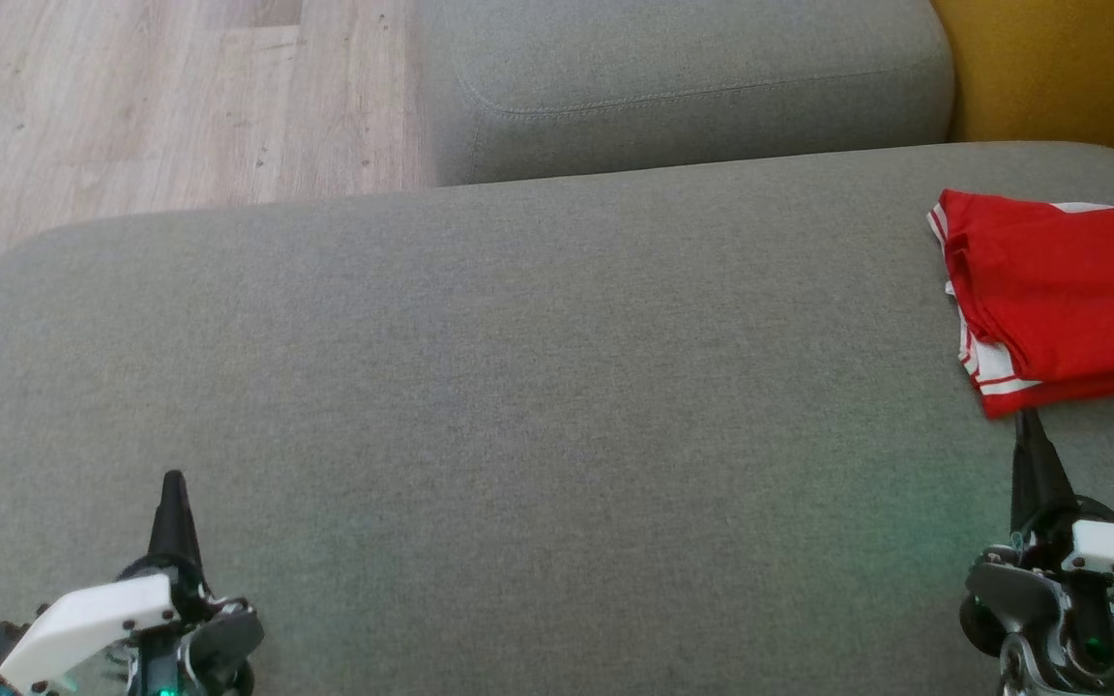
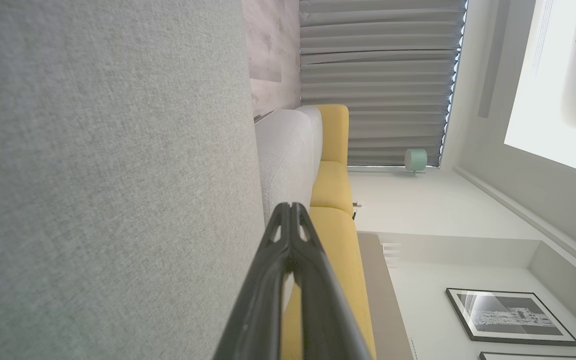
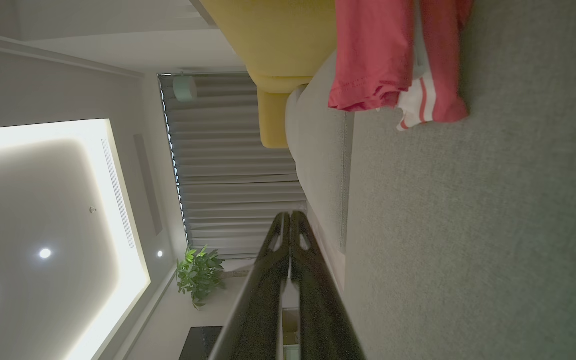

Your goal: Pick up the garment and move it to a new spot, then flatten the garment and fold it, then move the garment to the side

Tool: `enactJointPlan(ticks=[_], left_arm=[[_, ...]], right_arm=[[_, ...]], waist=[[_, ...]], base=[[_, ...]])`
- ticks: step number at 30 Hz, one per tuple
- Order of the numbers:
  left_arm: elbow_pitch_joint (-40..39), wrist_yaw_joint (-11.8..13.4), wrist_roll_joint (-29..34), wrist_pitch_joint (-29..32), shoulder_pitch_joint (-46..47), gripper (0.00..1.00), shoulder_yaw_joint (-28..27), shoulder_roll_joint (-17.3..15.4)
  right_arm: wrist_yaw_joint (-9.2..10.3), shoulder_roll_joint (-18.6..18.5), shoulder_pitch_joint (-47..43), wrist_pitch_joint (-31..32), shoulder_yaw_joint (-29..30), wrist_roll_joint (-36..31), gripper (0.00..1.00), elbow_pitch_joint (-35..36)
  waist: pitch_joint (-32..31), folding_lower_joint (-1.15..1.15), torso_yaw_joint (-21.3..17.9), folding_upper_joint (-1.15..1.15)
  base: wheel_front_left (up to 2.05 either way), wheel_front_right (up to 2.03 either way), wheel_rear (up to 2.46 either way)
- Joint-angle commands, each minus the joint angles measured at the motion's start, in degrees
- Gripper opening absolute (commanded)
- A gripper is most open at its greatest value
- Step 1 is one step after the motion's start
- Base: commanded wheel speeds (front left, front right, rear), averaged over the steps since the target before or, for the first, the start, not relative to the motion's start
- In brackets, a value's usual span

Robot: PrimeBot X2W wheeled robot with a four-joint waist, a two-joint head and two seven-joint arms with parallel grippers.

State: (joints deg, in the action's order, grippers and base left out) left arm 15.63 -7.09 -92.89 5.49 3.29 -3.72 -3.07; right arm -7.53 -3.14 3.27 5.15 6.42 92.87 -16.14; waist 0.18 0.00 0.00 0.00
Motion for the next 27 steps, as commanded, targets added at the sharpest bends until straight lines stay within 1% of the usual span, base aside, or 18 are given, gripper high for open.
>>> enactJointPlan(ticks=[1,27], left_arm=[[-1.61,-0.4,0.07,0.37,2.83,0.0,-2.02,-0.39],[-1.6,-0.4,0.28,0.57,2.85,0.0,-2.27,-0.22]], right_arm=[[0.04,-0.47,2.82,0.54,-0.89,0.11,0.0,2.17],[0.04,-0.26,2.85,0.79,-0.59,-0.14,0.0,2.16]], waist=[[0.0,0.0,0.0,0.0],[0.0,0.0,0.0,0.0]], base=[[0.0,0.0,0.0],[0.0,0.0,0.0]])
